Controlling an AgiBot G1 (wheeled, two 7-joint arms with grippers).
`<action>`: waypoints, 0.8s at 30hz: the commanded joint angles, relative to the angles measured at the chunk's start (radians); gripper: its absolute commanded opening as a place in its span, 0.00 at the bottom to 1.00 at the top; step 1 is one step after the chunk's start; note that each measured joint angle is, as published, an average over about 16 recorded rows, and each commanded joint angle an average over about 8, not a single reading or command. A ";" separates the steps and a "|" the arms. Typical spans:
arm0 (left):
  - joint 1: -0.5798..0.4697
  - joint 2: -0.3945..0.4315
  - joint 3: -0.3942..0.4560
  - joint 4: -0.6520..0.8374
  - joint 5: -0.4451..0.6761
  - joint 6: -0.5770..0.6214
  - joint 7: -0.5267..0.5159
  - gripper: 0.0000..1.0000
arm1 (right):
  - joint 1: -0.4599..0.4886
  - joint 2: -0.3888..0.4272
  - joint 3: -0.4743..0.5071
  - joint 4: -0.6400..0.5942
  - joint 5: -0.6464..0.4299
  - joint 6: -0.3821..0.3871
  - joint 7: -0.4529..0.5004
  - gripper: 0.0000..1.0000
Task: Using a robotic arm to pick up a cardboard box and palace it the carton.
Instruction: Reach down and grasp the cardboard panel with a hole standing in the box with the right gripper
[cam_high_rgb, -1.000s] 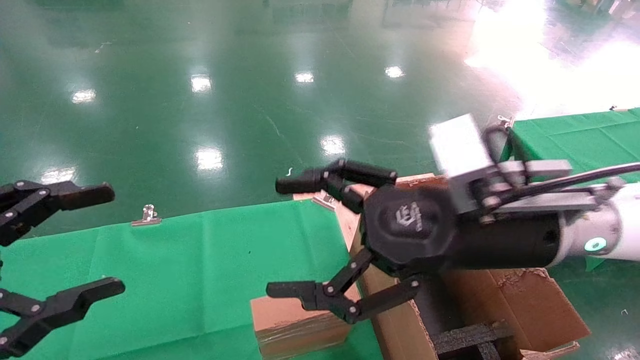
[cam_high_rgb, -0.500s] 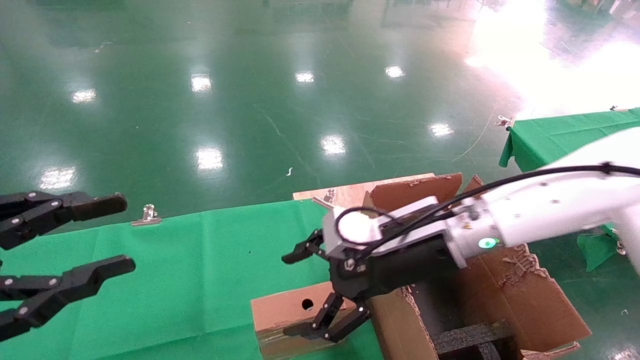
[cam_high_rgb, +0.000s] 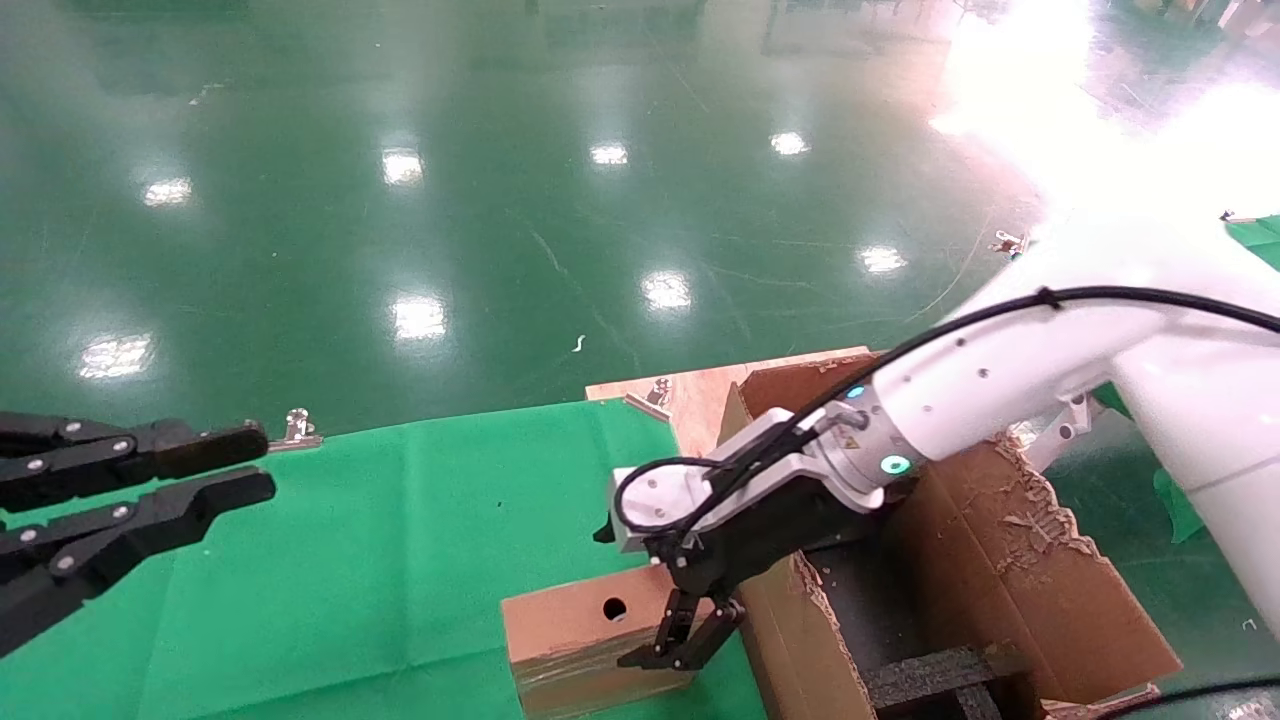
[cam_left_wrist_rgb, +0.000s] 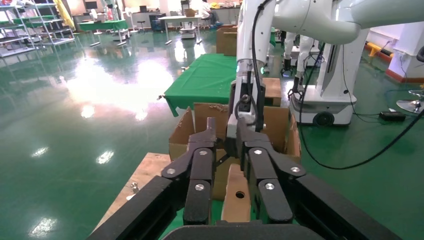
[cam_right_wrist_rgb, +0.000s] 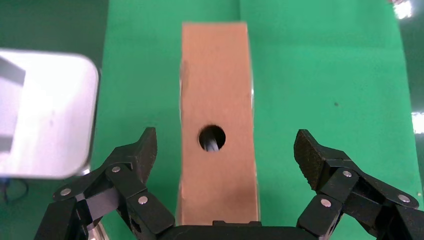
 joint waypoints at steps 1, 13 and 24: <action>0.000 0.000 0.000 0.000 0.000 0.000 0.000 0.00 | 0.024 -0.016 -0.032 0.001 -0.035 -0.001 0.000 1.00; 0.000 0.000 0.000 0.000 0.000 0.000 0.000 1.00 | 0.063 -0.066 -0.113 0.012 -0.106 0.020 -0.008 0.30; 0.000 0.000 0.000 0.000 0.000 0.000 0.000 1.00 | 0.064 -0.072 -0.122 0.007 -0.104 0.024 -0.005 0.00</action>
